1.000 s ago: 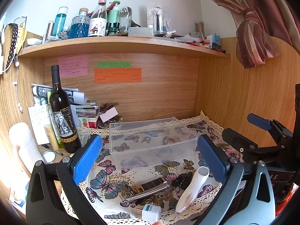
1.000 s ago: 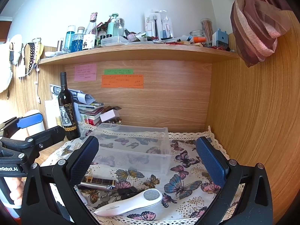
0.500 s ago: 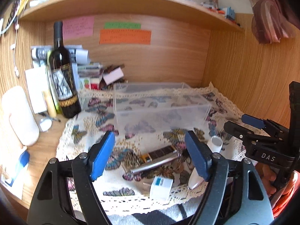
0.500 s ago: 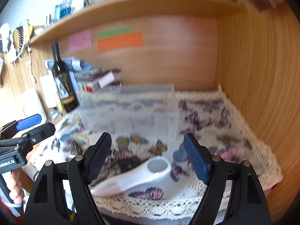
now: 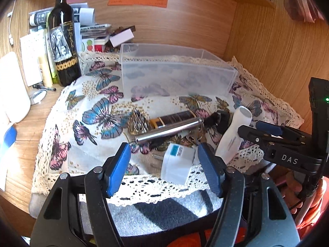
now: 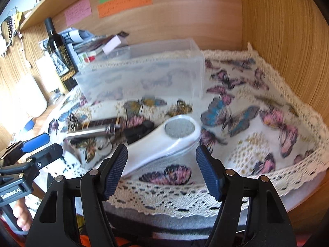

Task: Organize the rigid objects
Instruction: 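Grasp the white adapter cube with the left tool while the right grasps the lint remover, then lower the adapter into the clear box with the left tool while the right drops the lint remover in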

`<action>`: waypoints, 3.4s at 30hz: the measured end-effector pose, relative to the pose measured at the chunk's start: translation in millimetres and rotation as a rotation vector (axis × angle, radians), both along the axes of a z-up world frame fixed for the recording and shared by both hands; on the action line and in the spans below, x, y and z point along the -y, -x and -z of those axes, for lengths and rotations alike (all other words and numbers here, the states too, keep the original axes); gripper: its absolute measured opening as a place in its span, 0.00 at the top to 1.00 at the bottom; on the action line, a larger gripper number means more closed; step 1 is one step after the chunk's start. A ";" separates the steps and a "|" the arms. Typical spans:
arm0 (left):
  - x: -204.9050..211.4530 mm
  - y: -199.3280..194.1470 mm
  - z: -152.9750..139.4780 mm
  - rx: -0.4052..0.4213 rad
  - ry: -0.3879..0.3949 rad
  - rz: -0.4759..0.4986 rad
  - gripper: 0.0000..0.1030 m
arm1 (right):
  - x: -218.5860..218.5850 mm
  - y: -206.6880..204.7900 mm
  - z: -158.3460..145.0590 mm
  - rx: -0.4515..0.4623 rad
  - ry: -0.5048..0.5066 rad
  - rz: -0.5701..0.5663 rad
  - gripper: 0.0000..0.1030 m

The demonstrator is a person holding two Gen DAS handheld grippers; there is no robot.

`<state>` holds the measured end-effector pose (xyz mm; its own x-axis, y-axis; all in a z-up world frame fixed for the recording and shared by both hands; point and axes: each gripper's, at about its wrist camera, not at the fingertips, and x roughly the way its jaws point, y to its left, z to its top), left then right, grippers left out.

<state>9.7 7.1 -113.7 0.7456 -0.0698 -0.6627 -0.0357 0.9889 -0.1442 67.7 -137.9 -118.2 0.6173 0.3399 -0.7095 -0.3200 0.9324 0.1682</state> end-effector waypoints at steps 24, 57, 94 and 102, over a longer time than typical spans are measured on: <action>0.2 -11.3 8.1 0.010 0.012 0.008 0.56 | -6.1 -45.6 14.4 -0.027 -0.027 -0.040 0.59; -34.2 -96.4 -88.8 0.215 -0.057 -0.041 0.56 | 20.6 -59.7 -123.9 0.403 -0.070 0.033 0.65; -28.1 -212.4 -32.6 -0.089 -0.089 0.066 0.52 | -76.5 -187.4 -43.3 0.100 0.174 -0.236 0.64; -38.7 -192.1 -54.2 -0.017 -0.073 0.032 0.38 | -72.8 -177.3 -43.6 0.071 0.145 -0.235 0.64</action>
